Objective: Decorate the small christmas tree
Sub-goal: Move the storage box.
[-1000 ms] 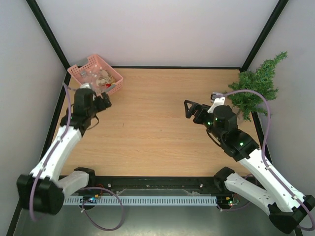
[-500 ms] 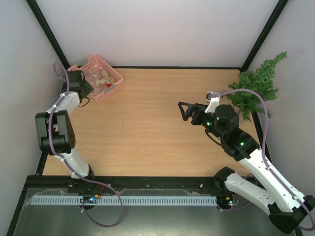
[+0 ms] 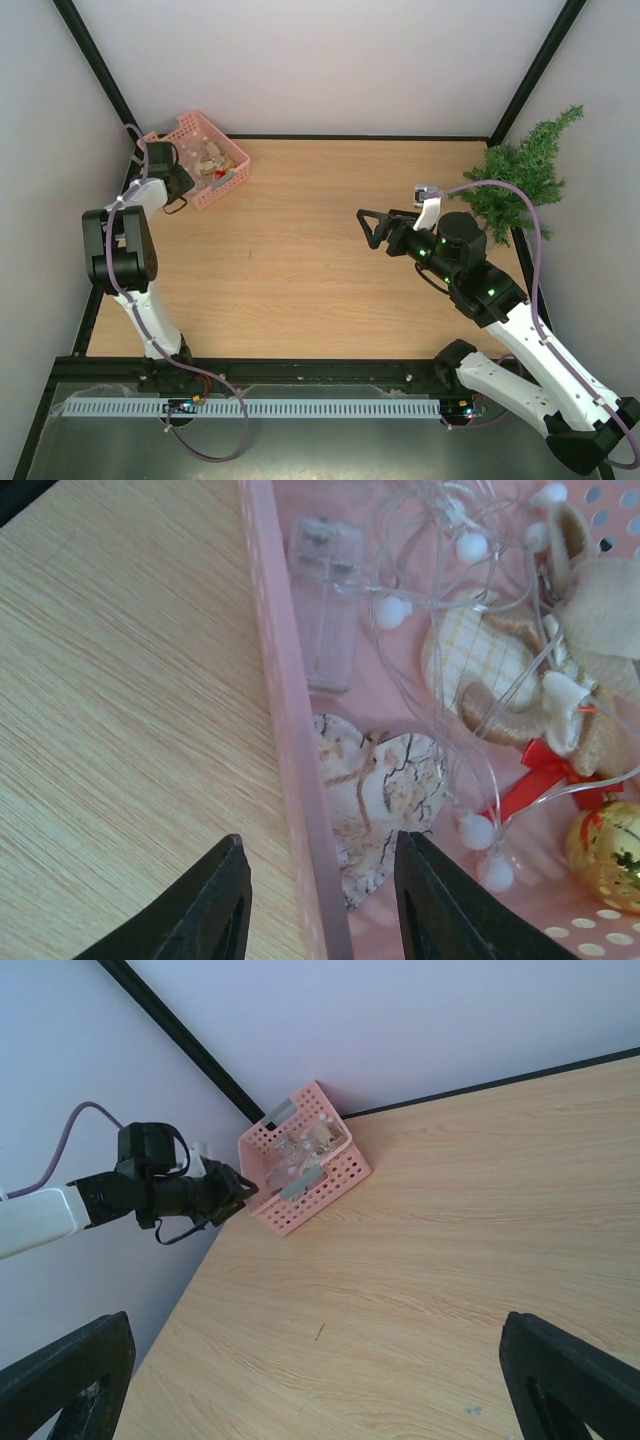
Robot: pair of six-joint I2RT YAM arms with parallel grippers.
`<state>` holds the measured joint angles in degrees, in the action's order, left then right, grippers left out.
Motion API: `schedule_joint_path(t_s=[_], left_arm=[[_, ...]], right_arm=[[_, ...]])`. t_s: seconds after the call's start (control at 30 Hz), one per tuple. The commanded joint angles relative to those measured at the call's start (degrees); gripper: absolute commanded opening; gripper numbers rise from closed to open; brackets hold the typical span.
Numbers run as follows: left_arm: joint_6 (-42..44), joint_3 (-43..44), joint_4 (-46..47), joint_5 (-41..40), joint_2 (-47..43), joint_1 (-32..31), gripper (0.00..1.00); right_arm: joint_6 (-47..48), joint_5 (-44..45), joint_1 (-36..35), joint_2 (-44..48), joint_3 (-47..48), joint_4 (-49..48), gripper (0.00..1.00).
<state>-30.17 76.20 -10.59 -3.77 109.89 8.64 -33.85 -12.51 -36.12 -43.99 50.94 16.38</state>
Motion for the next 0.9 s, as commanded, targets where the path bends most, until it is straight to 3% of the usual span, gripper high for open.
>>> schedule_joint_path(t_s=[0.0, 0.1, 0.27, 0.37, 0.7, 0.87], left_arm=[[1.78, 2.28, -2.69, 0.36, 1.76, 0.14, 0.41], [2.59, 2.99, -3.93, 1.06, 2.6, 0.14, 0.36], [6.45, 2.58, -6.15, 6.02, 1.51, -0.22, 0.12], [7.82, 1.96, -8.94, 7.57, -0.25, -1.12, 0.05], [13.81, -8.66, -13.08, 7.89, -13.84, -8.88, 0.02], [14.57, -14.09, -16.25, 8.46, -20.58, -15.77, 0.02]], right_arm=[[1.34, 0.34, 0.18, 0.15, 1.17, -0.43, 0.98], [2.31, 2.42, 0.2, -0.02, 1.18, -0.19, 0.98], [2.46, 5.53, 0.17, -0.41, 1.36, 1.61, 0.98], [1.68, 6.92, 0.17, -0.03, 0.43, 1.47, 0.98], [1.89, 10.09, 0.2, -0.47, -0.11, 2.76, 0.98], [3.36, 11.91, 0.17, -0.71, 1.43, 4.15, 0.98]])
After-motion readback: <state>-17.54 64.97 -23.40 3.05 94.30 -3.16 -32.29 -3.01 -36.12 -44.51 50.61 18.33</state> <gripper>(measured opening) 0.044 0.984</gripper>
